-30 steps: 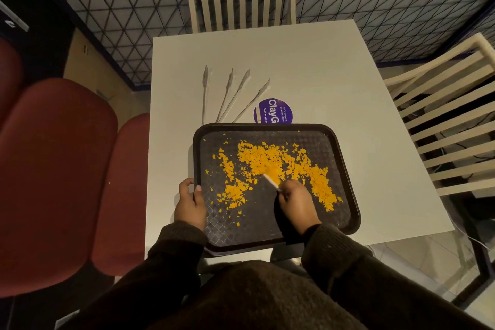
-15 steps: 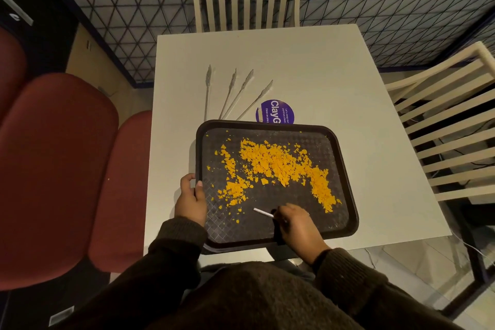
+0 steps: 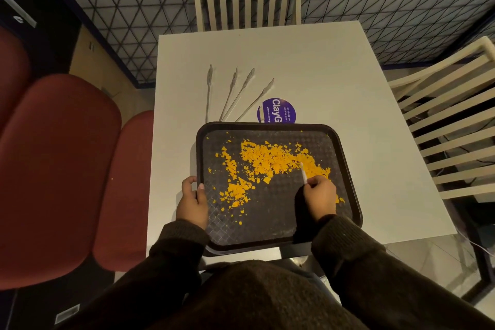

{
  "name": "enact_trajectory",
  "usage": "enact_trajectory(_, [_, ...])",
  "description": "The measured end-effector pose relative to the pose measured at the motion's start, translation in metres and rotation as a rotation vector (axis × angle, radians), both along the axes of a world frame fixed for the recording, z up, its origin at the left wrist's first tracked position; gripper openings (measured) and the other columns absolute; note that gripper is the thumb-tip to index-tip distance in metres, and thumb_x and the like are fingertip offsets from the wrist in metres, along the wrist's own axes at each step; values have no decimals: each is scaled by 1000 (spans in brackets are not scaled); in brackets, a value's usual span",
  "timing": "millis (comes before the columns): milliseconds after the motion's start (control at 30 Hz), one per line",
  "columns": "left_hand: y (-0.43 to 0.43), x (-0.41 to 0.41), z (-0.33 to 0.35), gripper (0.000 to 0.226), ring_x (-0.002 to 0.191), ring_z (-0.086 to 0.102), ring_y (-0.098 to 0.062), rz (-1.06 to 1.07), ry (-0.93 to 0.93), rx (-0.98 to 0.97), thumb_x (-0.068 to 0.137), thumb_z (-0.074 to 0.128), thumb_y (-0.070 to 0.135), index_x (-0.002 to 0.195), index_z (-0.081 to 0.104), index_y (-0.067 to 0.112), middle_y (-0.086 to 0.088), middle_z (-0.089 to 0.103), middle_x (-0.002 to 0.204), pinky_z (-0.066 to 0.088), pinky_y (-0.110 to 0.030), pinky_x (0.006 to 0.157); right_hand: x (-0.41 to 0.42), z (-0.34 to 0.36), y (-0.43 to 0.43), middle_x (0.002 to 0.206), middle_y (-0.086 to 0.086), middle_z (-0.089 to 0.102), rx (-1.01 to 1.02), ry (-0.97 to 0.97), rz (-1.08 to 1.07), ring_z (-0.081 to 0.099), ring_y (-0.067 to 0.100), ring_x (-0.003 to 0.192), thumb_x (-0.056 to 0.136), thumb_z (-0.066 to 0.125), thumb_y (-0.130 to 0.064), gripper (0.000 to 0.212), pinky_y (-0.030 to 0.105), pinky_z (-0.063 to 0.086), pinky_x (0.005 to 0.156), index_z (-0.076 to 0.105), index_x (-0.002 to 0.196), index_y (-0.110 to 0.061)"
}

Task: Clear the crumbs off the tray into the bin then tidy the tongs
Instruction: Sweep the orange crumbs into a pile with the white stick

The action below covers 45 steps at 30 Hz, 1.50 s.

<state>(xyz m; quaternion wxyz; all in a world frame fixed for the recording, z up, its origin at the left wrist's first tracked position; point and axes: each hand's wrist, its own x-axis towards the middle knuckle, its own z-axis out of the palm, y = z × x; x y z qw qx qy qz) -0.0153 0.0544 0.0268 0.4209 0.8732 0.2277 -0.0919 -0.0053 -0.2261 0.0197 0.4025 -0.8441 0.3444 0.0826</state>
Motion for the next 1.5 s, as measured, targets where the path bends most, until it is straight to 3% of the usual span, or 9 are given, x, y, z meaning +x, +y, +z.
enact_trajectory(233, [1, 4, -2, 28, 54, 51, -16, 3, -3, 12, 95, 32, 35, 122, 32, 27, 0, 52, 65, 38, -24, 46, -28, 10, -6, 80, 3, 61, -56, 13, 124, 58, 20, 75, 85, 57, -6, 9, 28, 41, 68, 61, 81, -14])
enact_trajectory(333, [2, 5, -3, 32, 56, 53, -16, 4, -1, 20, 95, 31, 35, 126, 32, 25, 2, 53, 65, 37, -24, 48, -58, 10, -18, 84, 5, 64, -156, 59, 332, 59, 24, 80, 84, 57, -4, 11, 32, 45, 75, 64, 83, -11])
enact_trajectory(467, [2, 5, -2, 40, 92, 59, -26, -42, -12, 21, 96, 29, 34, 136, 33, 26, -5, 62, 110, 45, -31, 79, -89, 8, -39, 81, -2, 63, -343, 74, 527, 53, 21, 82, 84, 58, -6, 16, 35, 32, 79, 66, 84, -19])
enact_trajectory(600, [2, 4, -1, 45, 118, 50, -29, -59, -1, 7, 97, 29, 36, 141, 29, 26, -4, 49, 136, 35, -30, 94, -87, 3, -54, 74, 2, 62, -358, 39, 467, 56, 25, 74, 82, 63, -3, 13, 42, 44, 75, 67, 80, -15])
enact_trajectory(800, [2, 2, 1, 45, 116, 51, -31, -53, -25, 54, 97, 30, 35, 141, 31, 25, -7, 52, 133, 29, -24, 86, -35, 8, -56, 80, 9, 64, -421, 15, 447, 56, 26, 74, 87, 62, -13, 9, 38, 48, 76, 70, 90, -11])
enact_trajectory(933, [2, 1, 1, 45, 112, 54, -31, -63, -17, 65, 97, 28, 37, 141, 30, 27, -7, 55, 130, 33, -26, 86, -5, 15, -57, 87, 11, 66, -411, 167, 407, 57, 29, 81, 90, 57, -18, 13, 37, 45, 83, 68, 94, -10])
enact_trajectory(1200, [2, 4, 1, 45, 116, 52, -30, -39, 1, 34, 97, 28, 37, 141, 30, 26, -6, 52, 134, 37, -32, 93, -52, 29, -44, 88, 10, 68, -365, 155, 454, 60, 28, 83, 86, 61, -10, 11, 39, 45, 88, 69, 94, -10])
enact_trajectory(1367, [0, 1, 1, 46, 118, 50, -29, -22, 7, 0, 96, 29, 38, 141, 30, 27, -5, 50, 136, 35, -30, 93, -83, 27, -10, 80, 7, 64, -212, 8, 629, 56, 25, 78, 84, 60, -3, 10, 41, 46, 77, 67, 83, -11])
enact_trajectory(1500, [1, -1, 2, 46, 119, 49, -28, -20, 4, -1, 96, 30, 38, 141, 30, 27, -4, 49, 137, 34, -28, 94, -62, 15, -6, 78, 8, 59, -199, -27, 472, 55, 27, 74, 83, 60, -3, 9, 38, 45, 70, 64, 77, -7])
